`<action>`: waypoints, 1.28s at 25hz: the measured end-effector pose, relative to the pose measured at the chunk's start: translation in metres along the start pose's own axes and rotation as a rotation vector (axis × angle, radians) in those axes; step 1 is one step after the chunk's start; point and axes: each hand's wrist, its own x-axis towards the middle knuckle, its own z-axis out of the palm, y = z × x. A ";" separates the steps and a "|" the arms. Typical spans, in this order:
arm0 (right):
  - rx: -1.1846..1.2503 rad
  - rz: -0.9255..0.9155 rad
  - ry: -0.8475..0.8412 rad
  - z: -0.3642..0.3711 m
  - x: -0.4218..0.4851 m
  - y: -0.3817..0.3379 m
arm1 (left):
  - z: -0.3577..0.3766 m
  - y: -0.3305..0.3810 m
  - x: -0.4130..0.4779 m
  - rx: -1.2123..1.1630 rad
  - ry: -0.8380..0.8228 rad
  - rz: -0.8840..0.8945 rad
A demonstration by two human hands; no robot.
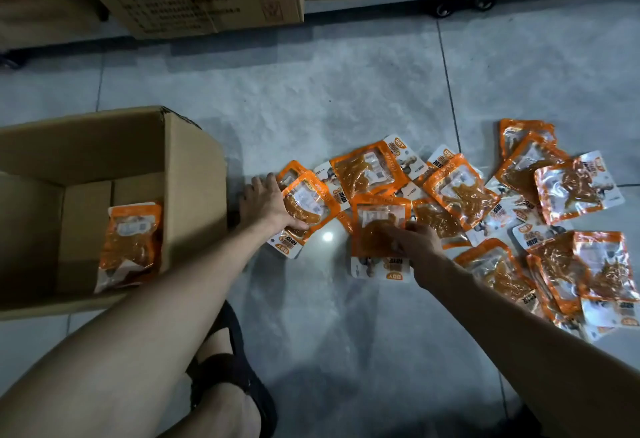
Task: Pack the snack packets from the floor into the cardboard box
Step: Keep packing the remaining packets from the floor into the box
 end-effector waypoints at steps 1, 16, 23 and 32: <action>-0.017 -0.016 0.002 0.000 0.001 -0.001 | 0.003 0.003 -0.001 -0.013 0.010 -0.027; 0.040 -0.060 -0.249 0.057 -0.012 0.013 | 0.002 0.005 -0.018 -0.622 -0.088 -0.197; 0.046 -0.049 -0.263 0.043 -0.029 -0.009 | -0.031 0.010 -0.046 -0.916 -0.147 -0.020; -0.041 -0.462 -0.280 0.024 -0.126 -0.104 | -0.137 0.018 -0.109 -1.096 -0.123 0.206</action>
